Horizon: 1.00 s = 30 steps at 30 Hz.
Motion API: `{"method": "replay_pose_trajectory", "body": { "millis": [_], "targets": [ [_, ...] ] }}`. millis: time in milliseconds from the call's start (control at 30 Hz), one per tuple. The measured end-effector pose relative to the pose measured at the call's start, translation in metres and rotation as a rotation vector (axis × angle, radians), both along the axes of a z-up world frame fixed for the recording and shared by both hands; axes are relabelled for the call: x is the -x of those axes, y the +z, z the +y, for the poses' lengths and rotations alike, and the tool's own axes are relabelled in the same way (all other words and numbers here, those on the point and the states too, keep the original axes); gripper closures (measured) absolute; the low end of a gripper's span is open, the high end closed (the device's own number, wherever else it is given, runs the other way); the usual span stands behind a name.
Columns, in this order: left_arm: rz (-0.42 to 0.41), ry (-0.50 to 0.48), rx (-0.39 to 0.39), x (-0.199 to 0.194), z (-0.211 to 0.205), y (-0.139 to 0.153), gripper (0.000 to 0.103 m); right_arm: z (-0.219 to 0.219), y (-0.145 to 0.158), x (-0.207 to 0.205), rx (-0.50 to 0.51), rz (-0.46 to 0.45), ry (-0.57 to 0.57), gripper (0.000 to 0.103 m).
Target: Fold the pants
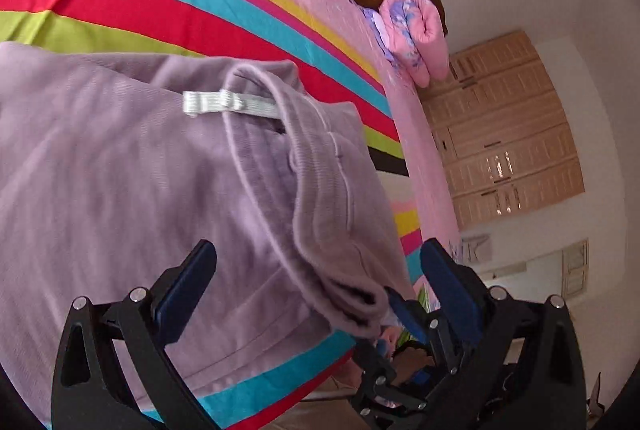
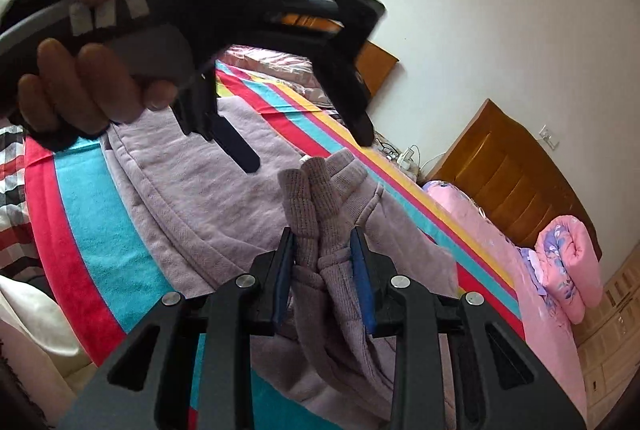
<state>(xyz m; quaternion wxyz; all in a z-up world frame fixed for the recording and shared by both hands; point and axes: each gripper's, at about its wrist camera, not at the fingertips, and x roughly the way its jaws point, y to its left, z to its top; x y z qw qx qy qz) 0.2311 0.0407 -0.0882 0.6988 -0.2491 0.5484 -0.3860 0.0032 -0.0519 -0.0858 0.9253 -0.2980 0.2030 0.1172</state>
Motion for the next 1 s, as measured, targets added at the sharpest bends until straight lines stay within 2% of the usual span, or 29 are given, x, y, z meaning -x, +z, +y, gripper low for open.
{"method": "replay_pose_trajectory", "body": {
  "millis": [67,133,200,233,267,300,367,500,567,700,867,900,1000],
  "targets": [
    [0.057,-0.059,-0.009,-0.013,-0.025,-0.011,0.002,-0.002,0.002,0.002,-0.012,0.0,0.006,0.074],
    [0.082,-0.105,-0.015,-0.02,-0.049,-0.021,0.007,-0.003,0.001,0.0,-0.026,0.014,0.019,0.074],
    [0.087,-0.129,-0.041,-0.025,-0.068,-0.029,0.033,-0.003,-0.002,-0.002,-0.021,0.039,0.047,0.071],
    [0.084,-0.107,-0.076,-0.026,-0.071,-0.033,0.038,-0.005,-0.001,0.0,-0.026,0.042,0.068,0.069],
    [0.08,-0.089,-0.086,-0.026,-0.072,-0.035,0.048,-0.011,0.002,0.004,-0.046,0.039,0.077,0.062],
    [0.076,-0.082,-0.089,-0.025,-0.071,-0.035,0.053,-0.02,0.008,0.006,-0.086,0.035,0.072,0.047],
    [0.07,-0.072,-0.084,-0.025,-0.067,-0.036,0.056,-0.053,0.021,0.013,-0.22,0.035,0.036,0.028],
    [0.061,-0.064,-0.079,-0.025,-0.063,-0.04,0.057,-0.134,0.023,0.024,-0.488,0.103,-0.158,0.024],
    [0.059,-0.062,-0.082,-0.028,-0.062,-0.038,0.057,-0.162,0.011,0.034,-0.561,0.157,-0.248,0.023],
    [0.061,-0.054,-0.078,-0.028,-0.067,-0.039,0.054,-0.169,-0.014,0.043,-0.534,0.231,-0.347,0.023],
    [0.049,-0.046,-0.097,-0.023,-0.07,-0.035,0.057,-0.165,-0.036,0.019,-0.554,0.264,-0.422,0.023],
    [0.029,-0.053,-0.111,-0.021,-0.072,-0.032,0.066,-0.161,-0.036,0.015,-0.547,0.259,-0.416,0.023],
    [-0.052,-0.07,-0.132,-0.011,-0.082,-0.005,0.077,-0.159,-0.037,0.004,-0.558,0.246,-0.407,0.023]
  ]
}}
